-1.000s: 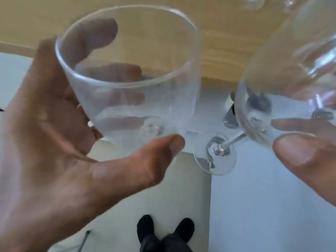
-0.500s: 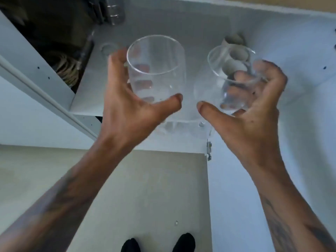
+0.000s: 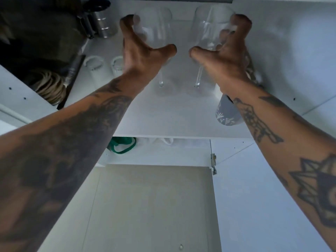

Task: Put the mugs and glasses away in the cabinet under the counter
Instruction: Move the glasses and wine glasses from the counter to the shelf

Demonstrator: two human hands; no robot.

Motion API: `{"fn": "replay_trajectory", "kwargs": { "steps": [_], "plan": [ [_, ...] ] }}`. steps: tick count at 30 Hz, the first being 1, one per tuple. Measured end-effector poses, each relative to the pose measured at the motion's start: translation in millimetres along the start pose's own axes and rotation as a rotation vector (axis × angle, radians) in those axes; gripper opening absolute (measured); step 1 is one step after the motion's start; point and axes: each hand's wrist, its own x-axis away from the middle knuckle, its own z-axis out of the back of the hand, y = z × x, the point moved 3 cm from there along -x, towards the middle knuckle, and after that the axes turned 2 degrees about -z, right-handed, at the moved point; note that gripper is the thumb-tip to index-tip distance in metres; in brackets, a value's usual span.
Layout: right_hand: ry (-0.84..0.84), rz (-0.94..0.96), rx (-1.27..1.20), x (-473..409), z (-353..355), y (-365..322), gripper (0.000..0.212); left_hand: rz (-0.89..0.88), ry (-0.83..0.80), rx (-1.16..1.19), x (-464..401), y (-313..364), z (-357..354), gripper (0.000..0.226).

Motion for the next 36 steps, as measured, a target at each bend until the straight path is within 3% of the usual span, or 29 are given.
{"fn": "replay_trajectory", "kwargs": {
  "steps": [12,19,24,30,32,34,36],
  "plan": [
    [-0.065,-0.013,-0.064,-17,-39,19,0.100,-0.015,-0.070,-0.018,-25,-19,-22,0.095],
    [-0.101,-0.134,0.031,-10,-29,13,0.110,0.057,-0.183,-0.081,-18,-28,-9,0.117],
    [-0.104,-0.157,0.053,61,-3,-15,0.051,0.138,-0.179,-0.101,46,-15,30,0.088],
    [-0.283,-0.544,-0.146,169,63,-97,0.088,0.110,-0.312,-0.098,148,50,132,0.069],
    [-0.347,-0.628,-0.315,184,93,-120,0.064,0.142,-0.410,0.001,146,75,178,0.048],
    [-0.542,-0.490,-0.433,178,128,-158,0.038,0.108,-0.566,0.127,134,100,206,0.072],
    [-0.546,-0.376,-0.358,163,160,-197,0.033,-0.014,-0.545,0.003,112,137,219,0.036]
  ]
}}
